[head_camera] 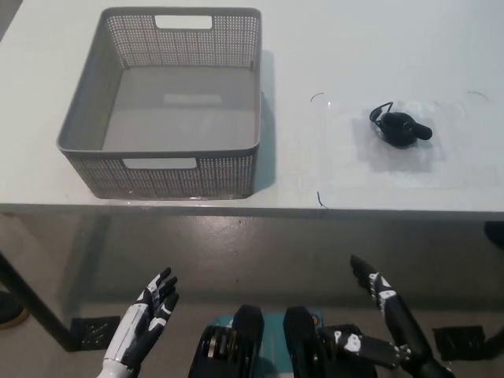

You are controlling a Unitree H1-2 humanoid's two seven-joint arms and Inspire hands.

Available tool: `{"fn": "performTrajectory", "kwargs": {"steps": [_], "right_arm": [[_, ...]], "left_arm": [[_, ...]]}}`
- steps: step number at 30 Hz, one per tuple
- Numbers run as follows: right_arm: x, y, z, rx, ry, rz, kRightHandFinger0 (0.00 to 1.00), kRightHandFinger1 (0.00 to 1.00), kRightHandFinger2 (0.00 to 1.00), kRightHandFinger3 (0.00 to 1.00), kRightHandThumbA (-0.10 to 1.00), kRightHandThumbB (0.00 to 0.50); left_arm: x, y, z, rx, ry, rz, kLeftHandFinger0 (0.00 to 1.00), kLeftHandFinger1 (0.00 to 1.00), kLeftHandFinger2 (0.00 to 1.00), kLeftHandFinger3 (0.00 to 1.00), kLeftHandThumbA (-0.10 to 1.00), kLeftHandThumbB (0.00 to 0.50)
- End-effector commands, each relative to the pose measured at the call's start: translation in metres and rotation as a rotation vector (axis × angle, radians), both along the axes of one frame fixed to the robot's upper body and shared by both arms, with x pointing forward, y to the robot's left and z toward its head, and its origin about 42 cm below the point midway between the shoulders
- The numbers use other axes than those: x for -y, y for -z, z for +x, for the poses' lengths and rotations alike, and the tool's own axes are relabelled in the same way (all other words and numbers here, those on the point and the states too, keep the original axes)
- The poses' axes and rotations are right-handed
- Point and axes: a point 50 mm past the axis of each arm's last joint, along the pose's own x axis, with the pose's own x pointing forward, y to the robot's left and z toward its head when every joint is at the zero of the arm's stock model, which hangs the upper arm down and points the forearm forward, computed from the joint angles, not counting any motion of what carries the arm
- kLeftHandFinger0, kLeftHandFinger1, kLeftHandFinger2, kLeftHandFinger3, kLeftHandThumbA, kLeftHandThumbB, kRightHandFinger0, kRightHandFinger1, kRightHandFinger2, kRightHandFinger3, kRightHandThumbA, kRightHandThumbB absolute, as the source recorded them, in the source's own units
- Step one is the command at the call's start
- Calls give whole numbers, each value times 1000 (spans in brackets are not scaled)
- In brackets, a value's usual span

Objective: Use the right hand to pick up a webcam and put it into a container on the left side

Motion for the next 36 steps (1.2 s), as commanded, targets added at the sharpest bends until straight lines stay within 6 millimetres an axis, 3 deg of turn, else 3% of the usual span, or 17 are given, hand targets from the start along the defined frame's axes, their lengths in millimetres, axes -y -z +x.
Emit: {"fn": "performTrajectory", "kwargs": {"steps": [1,5,7,8,10,12,14,15,16,17,21,23,27,29,34,36], "right_arm": [[9,-30,-11,133,18,57,1000,1000,1000,1000,929,133],[9,-60,-22,245,59,49,1000,1000,1000,1000,929,152],[7,-76,-25,340,96,44,1000,1000,1000,1000,847,122],[6,-84,-26,403,114,57,1000,1000,1000,1000,748,96],[5,-99,-26,487,163,95,934,938,1000,1000,674,129],[6,-113,-23,572,187,102,895,925,1000,1000,655,126],[12,-129,-15,627,215,64,897,969,1000,1000,753,172],[16,-136,-12,628,213,44,988,1000,1000,1000,806,204],[22,-144,-9,626,194,-27,1000,1000,1000,1000,887,218],[28,-158,-3,620,181,-128,1000,1000,1000,1000,969,263],[36,-192,17,607,171,-330,1000,1000,1000,1000,944,371],[41,-212,33,605,182,-418,1000,1000,1000,1000,866,396],[46,-243,81,636,221,-538,1000,1000,1000,1000,794,420],[49,-261,120,618,246,-596,1000,1000,1000,1000,773,444],[54,-289,185,548,258,-712,1000,1000,1000,1000,818,454],[52,-307,211,495,260,-770,1000,1000,1000,1000,838,463]], "left_arm": [[-4,-16,8,78,25,-6,1000,1000,1000,1000,811,33],[-4,-15,7,75,19,-21,1000,1000,1000,1000,795,22],[-4,-14,7,72,15,-17,1000,1000,1000,1000,795,25],[-4,-13,6,73,13,-17,1000,1000,1000,1000,793,23],[-4,-14,7,75,15,-15,1000,1000,1000,1000,796,24],[-5,-14,7,78,12,-10,1000,1000,1000,1000,801,29],[-7,-14,7,78,12,-4,1000,1000,1000,1000,814,36],[-7,-14,5,72,11,-8,1000,1000,1000,1000,816,36],[-6,-12,2,66,11,-15,1000,1000,1000,1000,815,30],[-5,-11,1,65,13,-25,1000,1000,1000,1000,809,22],[-6,-7,-6,55,2,-28,1000,1000,1000,1000,802,18],[-4,-2,-18,42,2,-27,1000,1000,1000,1000,801,3],[-5,-1,-19,36,-9,-20,1000,1000,1000,1000,834,21],[-7,-3,-20,38,-13,-17,1000,1000,1000,1000,851,36],[-6,-1,-20,35,-13,-28,1000,1000,1000,1000,831,13],[-6,-1,-19,31,-16,-22,1000,1000,1000,1000,828,36]]}}
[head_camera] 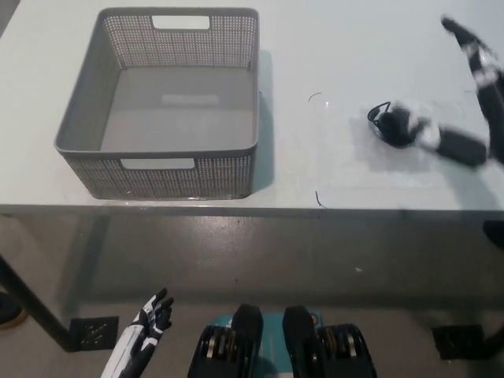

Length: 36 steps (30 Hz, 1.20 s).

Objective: Use the right hand to pick up a webcam and put it into a container on the left side

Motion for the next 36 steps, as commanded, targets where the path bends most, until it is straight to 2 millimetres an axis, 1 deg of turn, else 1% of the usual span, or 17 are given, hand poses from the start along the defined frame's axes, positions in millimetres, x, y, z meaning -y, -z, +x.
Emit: {"fn": "performTrajectory", "kwargs": {"steps": [1,2,5,6,7,9,13,15,19,22,23,24,25,26,29,31,36], "right_arm": [[3,-63,68,-75,162,-195,1000,1000,1000,1000,844,464],[1,-73,80,-93,173,-219,1000,1000,1000,1000,853,481],[-3,-88,103,-132,192,-264,1000,1000,1000,1000,877,493],[-5,-95,115,-155,199,-277,1000,1000,1000,1000,875,500],[-6,-97,120,-166,200,-279,1000,1000,1000,1000,863,500],[-9,-105,137,-209,211,-307,1000,1000,1000,1000,885,495],[-10,-105,153,-273,241,-336,1000,1000,1000,1000,904,500],[-10,-98,164,-319,267,-365,1000,1000,1000,1000,878,496],[-7,-84,172,-372,274,-365,1000,1000,1000,1000,846,500],[-6,-68,173,-415,269,-367,1000,1000,1000,1000,853,500],[-5,-58,174,-437,267,-375,1000,1000,1000,1000,839,500],[-5,-56,175,-442,267,-379,1000,1000,1000,1000,840,500],[-4,-46,175,-457,269,-396,1000,1000,1000,1000,857,500],[-4,-41,176,-466,272,-402,1000,1000,1000,1000,856,500],[0,-18,176,-519,273,-417,1000,1000,1000,1000,896,500],[4,-6,175,-535,269,-415,1000,1000,1000,1000,899,500],[4,10,174,-580,263,-396,1000,1000,1000,1000,877,500]], "left_arm": [[-2,-17,8,89,1,4,1000,1000,1000,1000,830,38],[-2,-18,8,90,0,4,1000,1000,1000,1000,831,40],[-4,-18,8,92,-2,3,1000,1000,1000,1000,830,29],[-3,-18,8,94,-3,4,1000,1000,1000,1000,829,27],[-3,-18,8,93,-3,4,1000,1000,1000,1000,827,25],[-3,-18,9,95,-2,0,1000,1000,1000,1000,822,24],[-2,-19,10,97,5,-4,1000,1000,1000,1000,812,19],[-3,-20,11,99,7,4,1000,1000,1000,1000,815,24],[-3,-22,13,103,10,6,1000,1000,1000,1000,821,33],[-4,-22,14,102,15,2,1000,1000,1000,1000,823,36],[-4,-23,14,111,13,10,1000,1000,1000,1000,811,18],[-3,-23,14,116,13,15,1000,1000,1000,1000,813,19],[-4,-22,14,101,11,-4,1000,1000,1000,1000,806,29],[-4,-22,13,101,11,-5,1000,1000,1000,1000,800,24],[-5,-24,14,99,17,4,1000,1000,1000,1000,789,22],[-4,-25,16,102,25,23,1000,1000,1000,1000,810,21],[-5,-27,20,111,30,35,1000,1000,1000,1000,816,32]]}}
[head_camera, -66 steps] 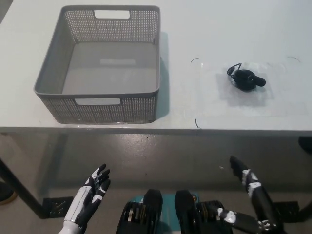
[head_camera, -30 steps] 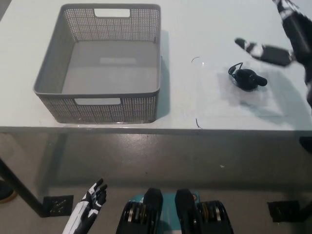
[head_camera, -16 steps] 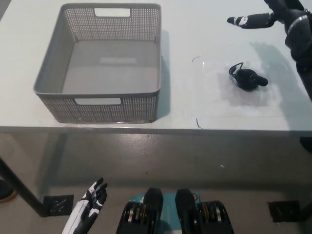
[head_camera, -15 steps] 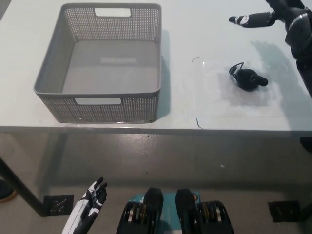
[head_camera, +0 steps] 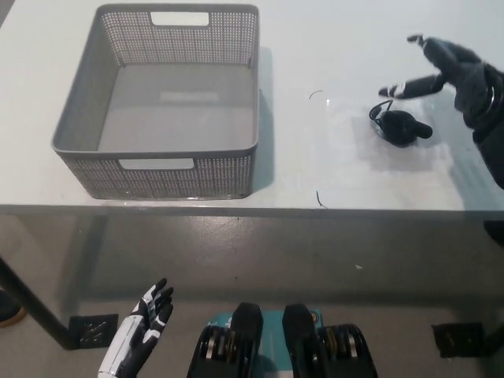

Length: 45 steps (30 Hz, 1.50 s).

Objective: Use the right hand to pick up a webcam and put it into a container on the left side

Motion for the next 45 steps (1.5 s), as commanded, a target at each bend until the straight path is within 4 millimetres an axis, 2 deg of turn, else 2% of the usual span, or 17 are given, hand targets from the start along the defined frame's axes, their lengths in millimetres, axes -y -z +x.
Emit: {"fn": "performTrajectory", "kwargs": {"steps": [1,14,17,22,29,31,33,34,35,36,37,38,40,41,42,43,45], "right_arm": [[-9,-22,6,86,-43,20,1000,1000,1000,1000,860,485],[-14,18,0,19,-37,64,1000,1000,1000,1000,868,500],[-15,27,-1,-2,-28,73,1000,1000,1000,1000,882,500],[-15,42,-5,-38,-7,86,1000,1000,1000,1000,878,500],[-8,58,-10,-76,25,99,1000,1000,1000,1000,878,490],[-4,63,-12,-75,35,119,1000,1000,1000,1000,840,464],[0,64,-13,-39,67,165,1000,1000,1000,1000,700,418],[2,64,-13,-3,84,188,915,956,923,994,541,297],[2,64,-13,15,98,206,773,874,890,937,467,302],[3,64,-13,34,102,218,532,648,694,736,300,258],[5,64,-14,92,105,229,146,262,340,375,-66,194],[5,64,-15,119,107,228,6,119,321,323,-99,178],[6,59,-14,166,109,237,0,204,579,565,-100,160],[7,58,-14,182,110,237,9,334,749,721,-100,155],[7,56,-14,211,103,248,2,411,838,807,-100,153],[7,55,-13,216,101,252,0,434,861,828,-100,158],[7,52,-13,240,97,278,0,431,844,798,-100,167]], "left_arm": [[-5,-15,10,62,18,26,1000,1000,1000,1000,813,32],[-5,-20,19,77,30,23,1000,1000,1000,1000,787,22],[-5,-22,21,80,30,32,1000,1000,1000,1000,800,32],[-6,-24,24,92,31,41,1000,1000,1000,1000,824,13],[-8,-29,30,96,30,31,1000,1000,1000,1000,806,31],[-8,-29,30,97,33,34,1000,1000,1000,1000,812,22],[-8,-29,32,101,37,44,1000,1000,1000,1000,827,18],[-8,-30,33,102,36,46,1000,1000,1000,1000,832,19],[-9,-30,34,105,36,51,1000,1000,1000,1000,835,19],[-9,-30,34,109,37,55,1000,1000,1000,1000,839,17],[-9,-31,35,108,34,50,1000,1000,1000,1000,840,19],[-9,-32,36,107,33,49,1000,1000,1000,1000,841,21],[-9,-34,38,114,33,49,1000,1000,1000,1000,838,14],[-9,-34,38,115,33,48,1000,1000,1000,1000,837,13],[-9,-34,39,117,33,45,1000,1000,1000,1000,835,16],[-10,-34,39,118,32,45,1000,1000,1000,1000,834,17],[-10,-34,39,116,31,51,1000,1000,1000,1000,835,16]]}}
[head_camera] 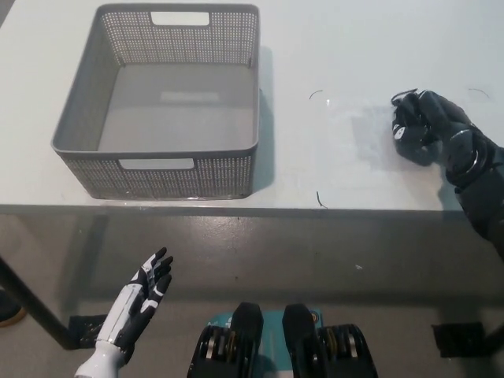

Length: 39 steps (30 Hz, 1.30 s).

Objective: Use the right hand to pick up a webcam and put it into a container on the left side

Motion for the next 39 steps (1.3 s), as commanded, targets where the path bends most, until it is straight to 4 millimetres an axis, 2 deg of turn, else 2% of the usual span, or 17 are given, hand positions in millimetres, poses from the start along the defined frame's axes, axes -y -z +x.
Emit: {"fn": "performTrajectory", "kwargs": {"steps": [1,5,11,16,18,22,23,26,30,31,32,33,35,38,39], "right_arm": [[6,-29,8,178,17,65,0,418,830,790,-100,166],[6,-38,11,212,25,97,7,451,867,853,-100,172],[6,-51,14,270,36,110,0,429,814,771,-100,178],[1,-98,23,441,6,151,0,336,768,732,-100,177],[-2,-122,26,508,-11,162,0,349,795,746,-100,180],[-8,-158,32,558,-25,194,14,416,842,853,-100,173],[-14,-174,33,581,-39,208,31,444,870,891,-100,177],[-31,-202,31,659,-89,219,0,413,851,877,-100,173],[-63,-234,26,707,-166,254,0,398,846,892,-100,166],[-64,-235,25,707,-168,256,0,397,845,893,-100,166],[-86,-250,19,740,-215,263,0,381,828,884,-100,183],[-101,-257,15,746,-244,278,0,365,821,890,-100,174],[-118,-263,9,750,-275,299,0,362,830,903,-100,170],[-162,-273,-3,768,-364,335,0,186,521,859,-100,145],[-174,-274,-6,767,-391,348,12,204,537,861,-100,179]], "left_arm": [[-7,-10,6,38,8,24,1000,1000,1000,1000,836,15],[-7,-13,10,41,12,28,1000,1000,1000,1000,855,19],[-7,-13,9,36,11,19,1000,1000,1000,1000,854,26],[-8,-14,10,41,7,29,1000,1000,1000,1000,867,27],[-8,-14,11,42,7,19,1000,1000,1000,1000,845,22],[-8,-12,9,33,6,15,1000,1000,1000,1000,841,30],[-8,-12,8,35,6,13,1000,1000,1000,1000,844,31],[-7,-12,7,32,7,7,1000,1000,1000,1000,853,35],[-8,-12,6,36,6,11,1000,1000,1000,1000,863,36],[-9,-12,6,37,6,12,1000,1000,1000,1000,862,35],[-8,-12,7,39,7,8,1000,1000,1000,1000,856,30],[-8,-12,7,40,8,7,1000,1000,1000,1000,854,29],[-7,-11,6,39,10,6,1000,1000,1000,1000,855,29],[-5,-8,5,36,13,1,1000,1000,1000,1000,866,39],[-5,-6,4,36,13,3,1000,1000,1000,1000,874,46]]}}
